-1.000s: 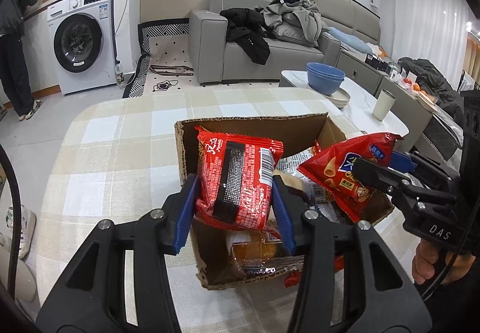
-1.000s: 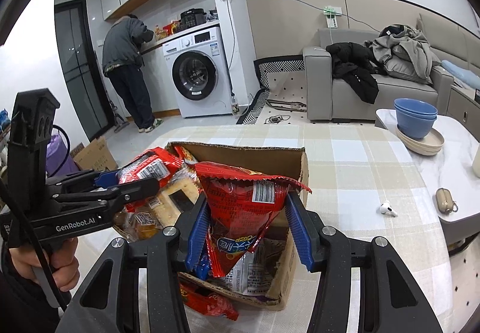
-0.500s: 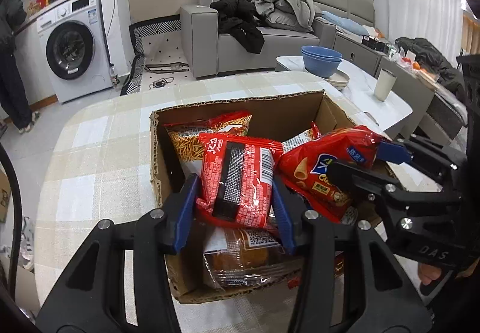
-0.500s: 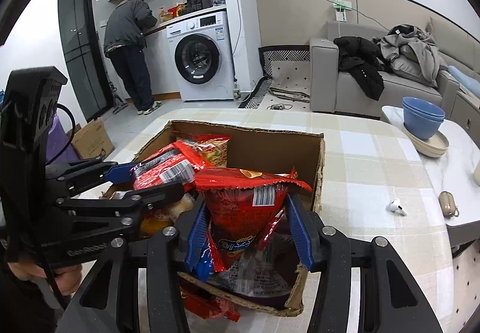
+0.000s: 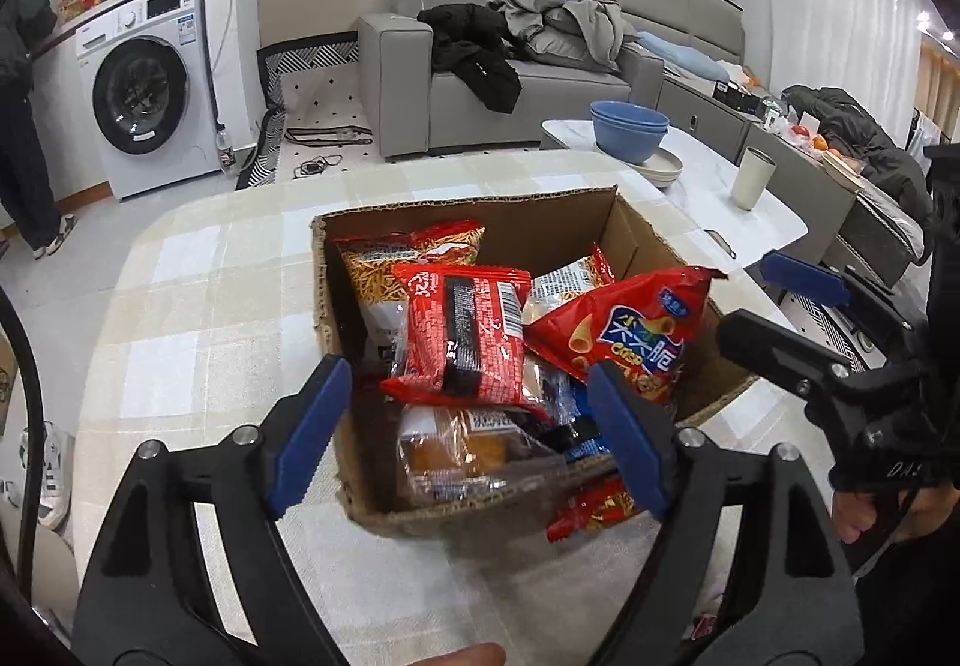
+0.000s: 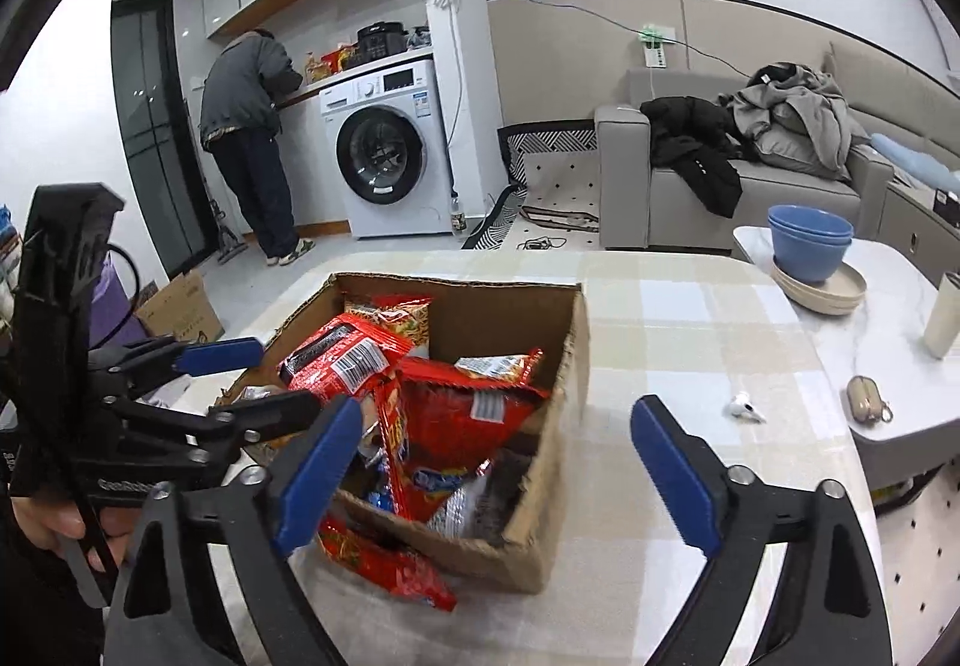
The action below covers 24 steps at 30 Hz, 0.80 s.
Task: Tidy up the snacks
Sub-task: 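Move the right gripper toward the purple candy bag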
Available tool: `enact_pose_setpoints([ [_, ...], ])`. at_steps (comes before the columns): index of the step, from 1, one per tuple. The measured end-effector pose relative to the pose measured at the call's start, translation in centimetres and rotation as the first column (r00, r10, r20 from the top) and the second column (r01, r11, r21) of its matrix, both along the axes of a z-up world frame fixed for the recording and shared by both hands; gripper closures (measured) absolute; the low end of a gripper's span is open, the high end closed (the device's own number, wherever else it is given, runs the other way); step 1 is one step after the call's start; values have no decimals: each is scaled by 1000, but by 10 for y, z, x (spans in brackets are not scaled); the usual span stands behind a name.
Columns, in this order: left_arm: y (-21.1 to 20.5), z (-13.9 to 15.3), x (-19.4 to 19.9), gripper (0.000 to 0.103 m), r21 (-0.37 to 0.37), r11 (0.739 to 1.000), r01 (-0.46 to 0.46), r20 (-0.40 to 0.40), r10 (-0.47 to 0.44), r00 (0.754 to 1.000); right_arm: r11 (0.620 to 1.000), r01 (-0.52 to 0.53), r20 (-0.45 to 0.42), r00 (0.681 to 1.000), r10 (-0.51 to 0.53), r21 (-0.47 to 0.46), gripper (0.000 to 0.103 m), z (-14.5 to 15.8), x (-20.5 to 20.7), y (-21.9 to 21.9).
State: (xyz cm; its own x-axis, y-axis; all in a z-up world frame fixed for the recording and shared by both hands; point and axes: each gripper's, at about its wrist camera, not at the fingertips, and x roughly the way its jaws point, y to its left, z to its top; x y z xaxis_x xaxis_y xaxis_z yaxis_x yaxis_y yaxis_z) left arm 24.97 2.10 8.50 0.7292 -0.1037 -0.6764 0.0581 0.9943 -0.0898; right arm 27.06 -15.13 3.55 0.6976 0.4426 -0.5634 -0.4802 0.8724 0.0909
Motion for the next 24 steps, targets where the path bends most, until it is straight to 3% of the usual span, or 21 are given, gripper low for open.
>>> enact_pose_setpoints([
  [2,0,5,-10,17,-7,1000,-11,4,11,1000,1000,8,-6,1000,-8,17,4,1,-5,-7],
  [5,4,10,-26,0,-15,1000,-19,11,19,1000,999,22,-16,1000,-22,36,1,1,-14,-18],
  [14,12,19,-89,1,-5,999,-43,43,43,998,995,26,-51,999,-21,99,1,1,-48,-42],
  [24,22,14,-142,1,-11,998,-63,45,63,997,1000,-27,-24,999,27,16,1,-3,-91,-37],
])
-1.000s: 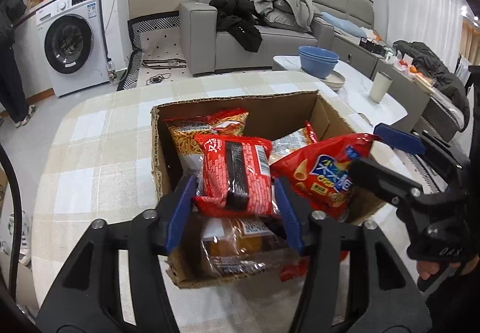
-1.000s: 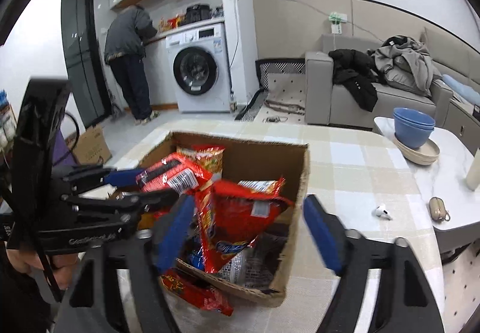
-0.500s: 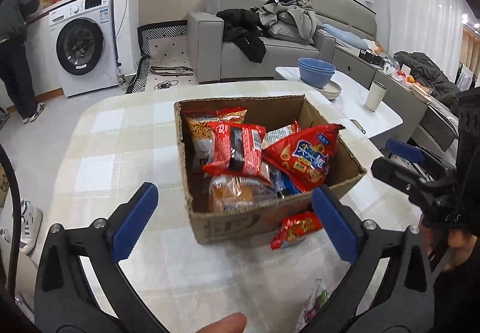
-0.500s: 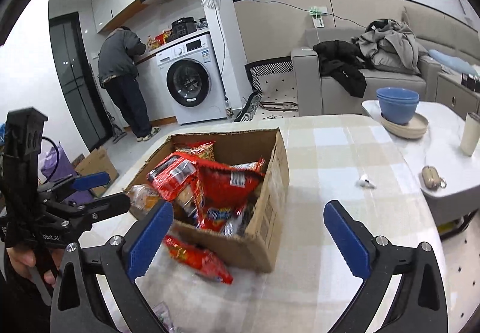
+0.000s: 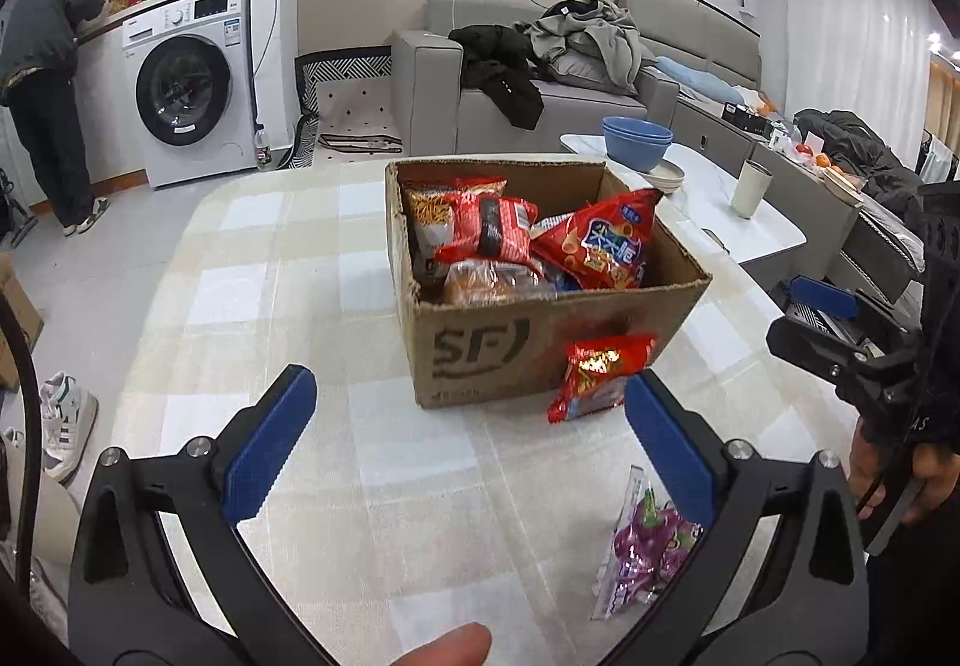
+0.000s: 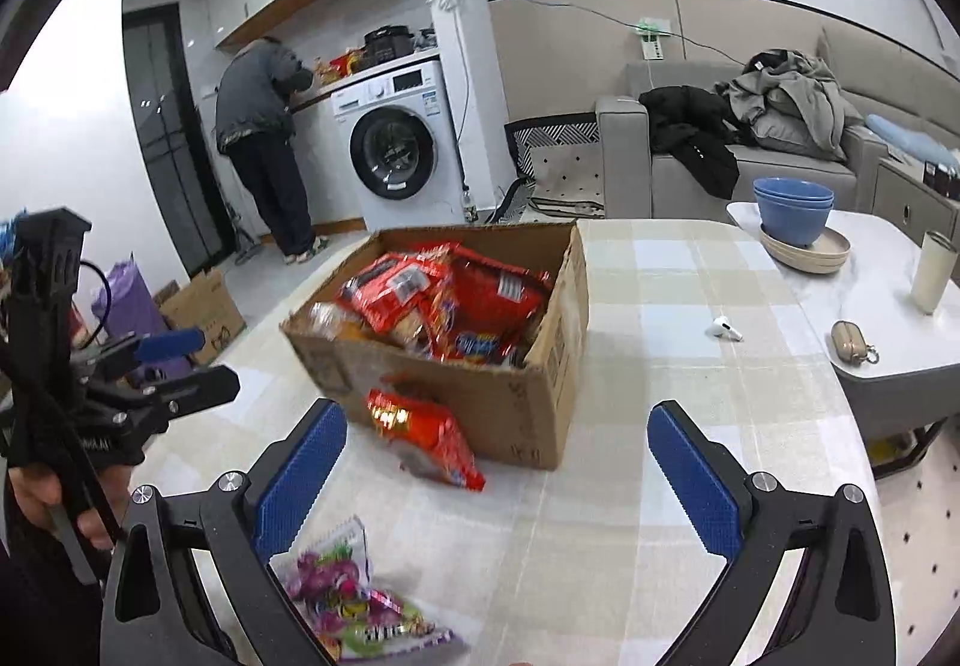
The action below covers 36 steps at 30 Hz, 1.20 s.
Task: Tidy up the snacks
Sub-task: 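Move the right gripper toward the purple candy bag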
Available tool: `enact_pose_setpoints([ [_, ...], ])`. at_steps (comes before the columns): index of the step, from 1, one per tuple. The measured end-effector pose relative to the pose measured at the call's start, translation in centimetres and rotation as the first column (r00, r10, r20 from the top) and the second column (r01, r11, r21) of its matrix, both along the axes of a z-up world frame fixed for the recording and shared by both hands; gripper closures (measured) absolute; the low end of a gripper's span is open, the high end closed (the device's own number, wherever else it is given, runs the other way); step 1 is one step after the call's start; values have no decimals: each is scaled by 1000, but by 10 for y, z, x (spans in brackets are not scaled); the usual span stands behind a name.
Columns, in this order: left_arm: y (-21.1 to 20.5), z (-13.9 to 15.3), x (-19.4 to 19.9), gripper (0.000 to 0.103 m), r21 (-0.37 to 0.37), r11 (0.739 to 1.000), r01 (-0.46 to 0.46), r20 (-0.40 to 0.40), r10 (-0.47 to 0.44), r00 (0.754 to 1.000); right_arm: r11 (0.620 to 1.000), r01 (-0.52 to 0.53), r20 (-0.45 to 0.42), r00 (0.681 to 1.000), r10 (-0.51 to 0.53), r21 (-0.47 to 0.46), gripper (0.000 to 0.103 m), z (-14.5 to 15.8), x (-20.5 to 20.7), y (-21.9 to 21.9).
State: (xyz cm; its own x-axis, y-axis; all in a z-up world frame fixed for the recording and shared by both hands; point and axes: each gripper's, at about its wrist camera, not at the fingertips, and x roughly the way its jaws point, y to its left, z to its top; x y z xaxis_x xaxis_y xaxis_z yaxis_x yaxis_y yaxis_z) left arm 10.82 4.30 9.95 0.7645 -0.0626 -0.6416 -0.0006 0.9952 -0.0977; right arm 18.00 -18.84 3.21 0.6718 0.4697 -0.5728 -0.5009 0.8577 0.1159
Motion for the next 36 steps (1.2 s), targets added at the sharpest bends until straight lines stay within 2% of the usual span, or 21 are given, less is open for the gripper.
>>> enact_pose_setpoints([
  [9,1,-14,-14,1,40,999,-22,-13,23,1000,998,-63,-68,996,62,-14,1,-25,-9,5],
  [13,4,-26,-15,1,-7,1000,-12,-21,12,1000,993,-90,-102,991,82,-72,1,-37,-9,14],
  [16,1,-32,-10,1,14,1000,-17,-50,18,999,989,-123,-126,986,112,-83,1,-44,-9,21],
  [24,-4,-42,-4,1,16,1000,-3,-71,4,997,967,-224,-170,965,202,-124,1,-59,-18,43],
  [30,-9,-46,-4,1,48,999,8,-84,-4,996,951,-273,-205,949,241,-144,1,-69,-23,55],
  [36,-6,-49,-5,1,40,999,4,-93,0,996,929,-342,-247,921,301,-143,1,-75,-32,69],
])
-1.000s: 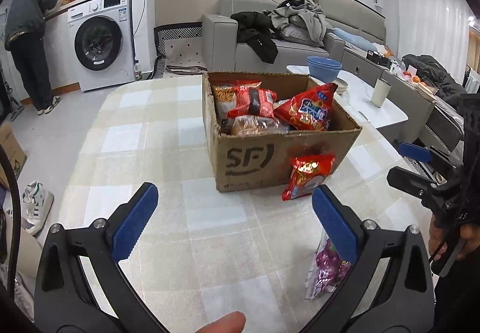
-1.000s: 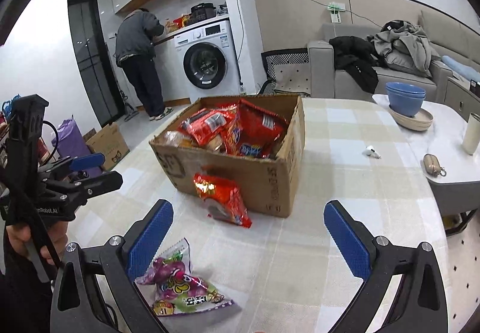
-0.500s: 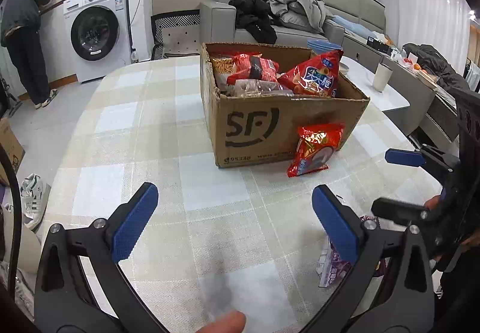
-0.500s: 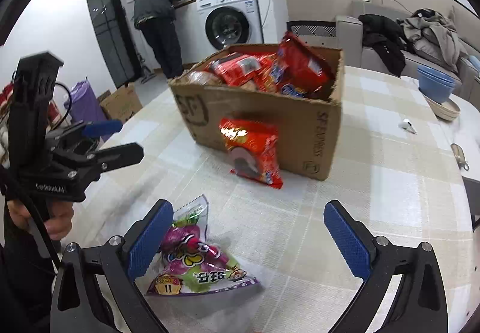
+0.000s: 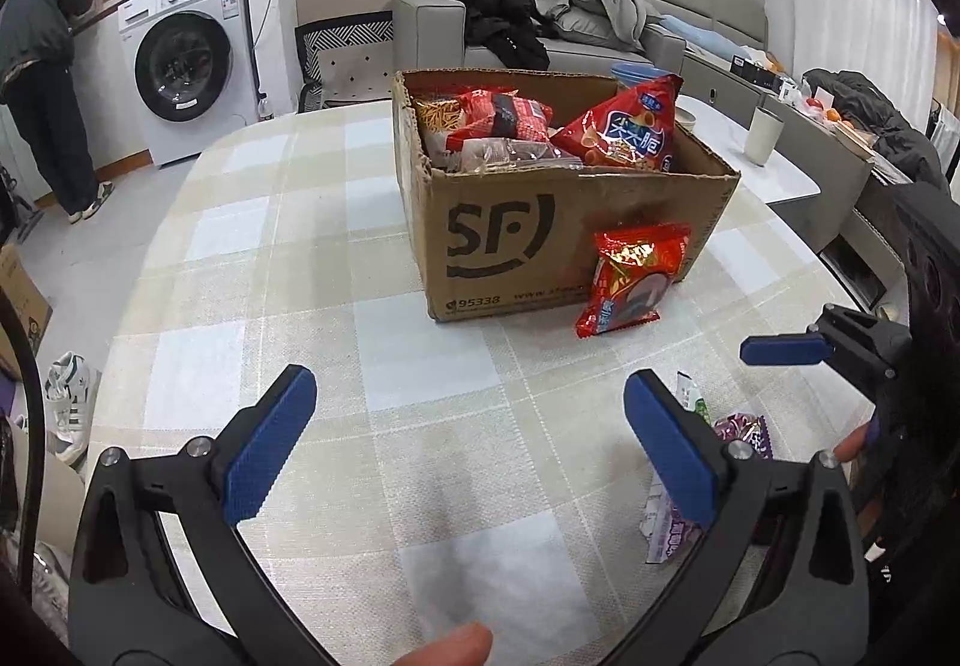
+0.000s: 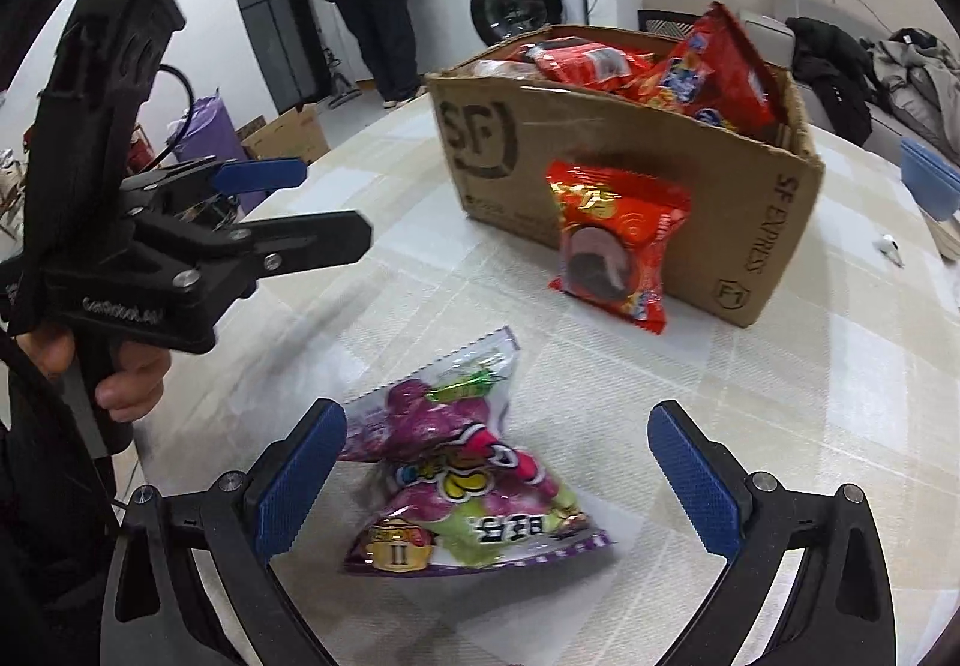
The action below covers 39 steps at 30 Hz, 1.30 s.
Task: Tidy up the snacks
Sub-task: 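Move the right gripper toward the purple candy bag, then grasp the purple candy bag with the right gripper and lift it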
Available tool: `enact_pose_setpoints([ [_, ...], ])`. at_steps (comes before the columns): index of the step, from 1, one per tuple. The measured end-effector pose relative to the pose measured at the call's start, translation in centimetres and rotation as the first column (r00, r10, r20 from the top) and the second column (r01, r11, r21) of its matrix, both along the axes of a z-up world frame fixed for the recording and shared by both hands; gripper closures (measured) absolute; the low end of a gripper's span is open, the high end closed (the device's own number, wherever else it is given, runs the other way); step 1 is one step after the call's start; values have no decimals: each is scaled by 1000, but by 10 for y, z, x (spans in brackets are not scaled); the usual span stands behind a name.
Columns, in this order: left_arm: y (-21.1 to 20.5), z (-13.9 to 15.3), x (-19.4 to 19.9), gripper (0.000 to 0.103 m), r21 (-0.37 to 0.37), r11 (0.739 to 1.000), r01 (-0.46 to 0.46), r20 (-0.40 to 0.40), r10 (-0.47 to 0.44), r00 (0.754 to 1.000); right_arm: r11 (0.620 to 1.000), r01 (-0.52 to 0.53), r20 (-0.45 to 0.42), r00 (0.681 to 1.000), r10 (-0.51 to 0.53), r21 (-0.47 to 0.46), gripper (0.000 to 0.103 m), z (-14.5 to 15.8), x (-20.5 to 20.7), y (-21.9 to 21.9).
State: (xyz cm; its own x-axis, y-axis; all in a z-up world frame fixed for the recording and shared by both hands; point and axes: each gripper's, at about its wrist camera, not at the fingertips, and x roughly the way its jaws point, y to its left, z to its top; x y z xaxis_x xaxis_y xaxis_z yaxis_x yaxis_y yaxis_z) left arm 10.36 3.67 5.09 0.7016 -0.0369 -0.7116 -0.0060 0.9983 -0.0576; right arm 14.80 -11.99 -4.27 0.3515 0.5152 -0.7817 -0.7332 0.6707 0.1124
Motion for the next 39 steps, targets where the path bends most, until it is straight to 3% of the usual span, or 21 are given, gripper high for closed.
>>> enact_pose_setpoints([
  [12,7,-9,3,1,-15,1000,-10,-21,10,1000,993,-88,-49,995,85,-78,2,-24,-10,19],
  [13,8,-9,3,1,-15,1000,-10,-21,10,1000,992,-96,-53,994,91,-82,5,-25,-11,21],
  [15,8,-11,3,1,-14,1000,-12,-21,12,1000,991,-96,-37,995,93,-88,22,-25,-12,22],
  [20,8,-15,5,1,-19,1000,-15,-34,14,999,996,-61,-33,998,59,-65,27,-22,-6,13],
  [26,6,-19,7,1,-21,1000,-10,-39,9,999,999,35,35,999,-35,5,49,-2,3,-5],
  [39,-4,-27,9,1,-14,1000,10,-50,-11,999,987,100,76,991,-110,130,49,32,11,-39],
])
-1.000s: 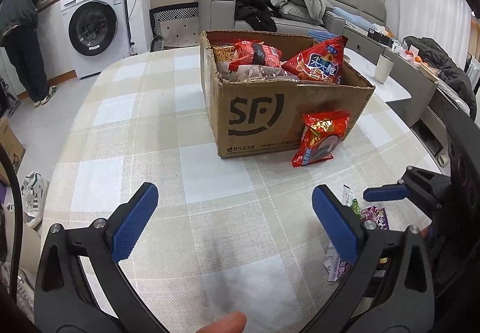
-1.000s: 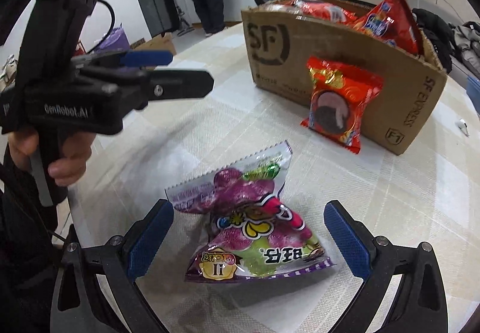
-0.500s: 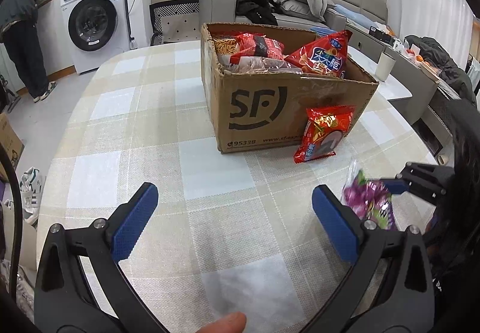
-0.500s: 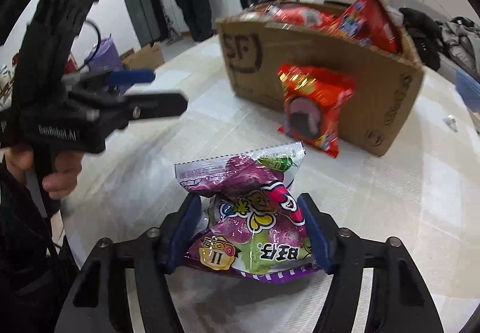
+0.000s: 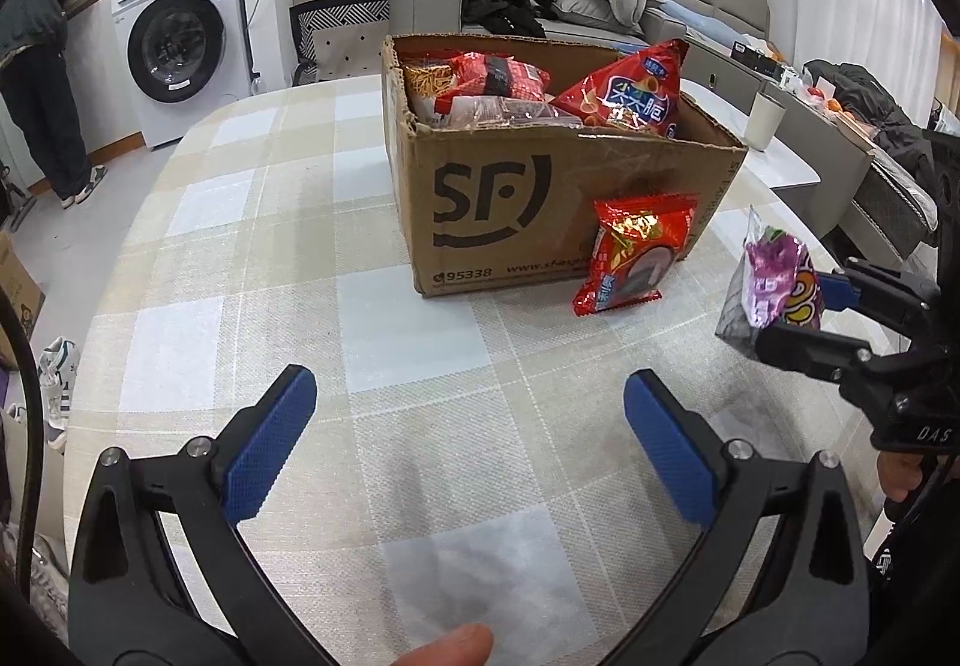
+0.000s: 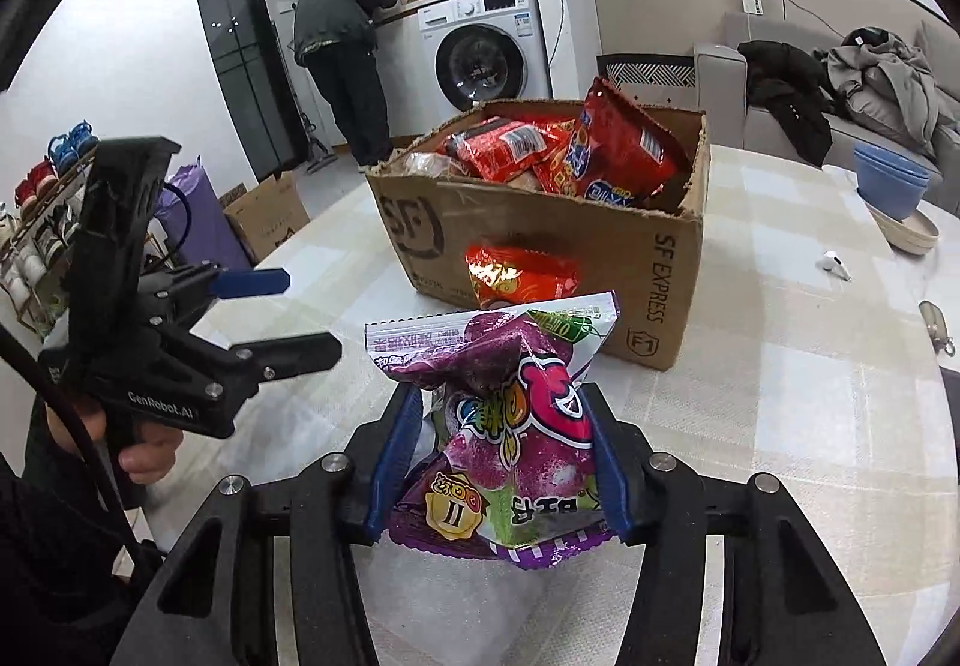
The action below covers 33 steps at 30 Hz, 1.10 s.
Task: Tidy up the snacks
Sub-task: 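Grasp the purple candy bag with the right gripper and lift it, then move the left gripper to the small red cookie pack and grasp it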
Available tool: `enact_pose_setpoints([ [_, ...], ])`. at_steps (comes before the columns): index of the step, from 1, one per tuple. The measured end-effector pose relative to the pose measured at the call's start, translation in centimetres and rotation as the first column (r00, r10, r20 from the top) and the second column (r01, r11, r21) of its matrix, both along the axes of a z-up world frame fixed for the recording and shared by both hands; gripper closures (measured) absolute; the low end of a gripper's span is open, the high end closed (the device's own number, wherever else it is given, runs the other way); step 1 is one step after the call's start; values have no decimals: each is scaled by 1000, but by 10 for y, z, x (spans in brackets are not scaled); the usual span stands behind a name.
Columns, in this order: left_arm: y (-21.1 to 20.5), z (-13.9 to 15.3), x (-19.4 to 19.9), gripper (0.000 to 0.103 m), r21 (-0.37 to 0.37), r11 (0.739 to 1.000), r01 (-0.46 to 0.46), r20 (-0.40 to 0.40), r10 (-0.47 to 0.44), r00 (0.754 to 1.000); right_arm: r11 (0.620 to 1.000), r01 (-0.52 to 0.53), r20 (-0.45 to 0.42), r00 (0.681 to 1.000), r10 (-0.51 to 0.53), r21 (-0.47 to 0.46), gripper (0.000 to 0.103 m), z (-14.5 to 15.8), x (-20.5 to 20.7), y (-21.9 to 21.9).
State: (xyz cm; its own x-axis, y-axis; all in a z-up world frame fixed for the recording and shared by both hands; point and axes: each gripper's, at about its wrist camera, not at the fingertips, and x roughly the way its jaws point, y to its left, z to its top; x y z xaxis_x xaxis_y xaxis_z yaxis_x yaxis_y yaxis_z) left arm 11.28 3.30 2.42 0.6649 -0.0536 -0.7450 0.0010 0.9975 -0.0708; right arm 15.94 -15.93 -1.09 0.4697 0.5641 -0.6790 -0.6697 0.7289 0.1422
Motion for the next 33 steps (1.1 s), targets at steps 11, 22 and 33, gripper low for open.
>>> enact_pose_setpoints([
  [11,-11,-10,4,1,4,1000,2,-16,-2,1000,997,48,33,998,-50,58,49,17,1,-13],
  [22,-45,-28,26,1,9,1000,22,-54,-22,998,989,103,22,994,-106,107,49,22,10,-35],
  [33,-62,-40,61,18,-45,999,25,-88,-29,996,979,151,0,988,-152,134,49,18,18,-53],
])
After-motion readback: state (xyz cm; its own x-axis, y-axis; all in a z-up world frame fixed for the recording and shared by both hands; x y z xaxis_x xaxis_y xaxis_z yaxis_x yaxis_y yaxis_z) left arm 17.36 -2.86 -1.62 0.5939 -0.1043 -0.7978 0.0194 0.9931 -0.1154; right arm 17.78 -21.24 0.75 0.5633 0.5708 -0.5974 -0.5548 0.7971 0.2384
